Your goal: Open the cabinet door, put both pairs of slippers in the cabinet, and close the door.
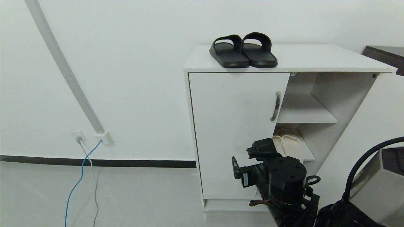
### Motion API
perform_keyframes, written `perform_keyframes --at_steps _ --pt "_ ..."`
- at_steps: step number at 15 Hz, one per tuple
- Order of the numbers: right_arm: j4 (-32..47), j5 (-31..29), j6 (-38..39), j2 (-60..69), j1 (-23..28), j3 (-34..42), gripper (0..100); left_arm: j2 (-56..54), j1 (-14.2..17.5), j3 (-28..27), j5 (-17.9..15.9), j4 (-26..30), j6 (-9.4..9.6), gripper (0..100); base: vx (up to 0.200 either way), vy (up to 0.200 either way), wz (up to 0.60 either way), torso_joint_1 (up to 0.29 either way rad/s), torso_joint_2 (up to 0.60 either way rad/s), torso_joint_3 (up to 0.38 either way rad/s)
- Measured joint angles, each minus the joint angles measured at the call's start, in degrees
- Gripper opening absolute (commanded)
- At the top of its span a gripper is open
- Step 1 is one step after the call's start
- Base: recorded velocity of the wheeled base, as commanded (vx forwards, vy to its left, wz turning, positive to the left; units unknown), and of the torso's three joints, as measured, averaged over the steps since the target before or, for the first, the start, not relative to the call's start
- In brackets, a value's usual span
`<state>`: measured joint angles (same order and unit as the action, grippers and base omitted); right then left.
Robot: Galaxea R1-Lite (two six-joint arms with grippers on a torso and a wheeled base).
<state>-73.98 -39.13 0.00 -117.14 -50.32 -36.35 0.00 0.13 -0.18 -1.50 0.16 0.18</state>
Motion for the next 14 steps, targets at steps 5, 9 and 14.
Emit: perform_keyframes --at_steps 5,9,14 --pt "0.0 0.0 0.0 0.0 0.0 0.0 100 0.0 0.0 0.0 0.0 0.0 0.00 0 0.000 0.000 0.00 0.141 -0.47 -0.329" --pt "0.0 0.0 0.0 0.0 0.0 0.0 100 0.0 0.0 0.0 0.0 0.0 0.00 0 0.000 0.000 0.00 0.169 -0.49 -0.311" --pt "-0.1 0.0 0.0 -0.1 0.0 0.0 100 0.0 0.0 0.0 0.0 0.0 0.02 0 0.000 0.000 0.00 0.205 -0.52 -0.319"
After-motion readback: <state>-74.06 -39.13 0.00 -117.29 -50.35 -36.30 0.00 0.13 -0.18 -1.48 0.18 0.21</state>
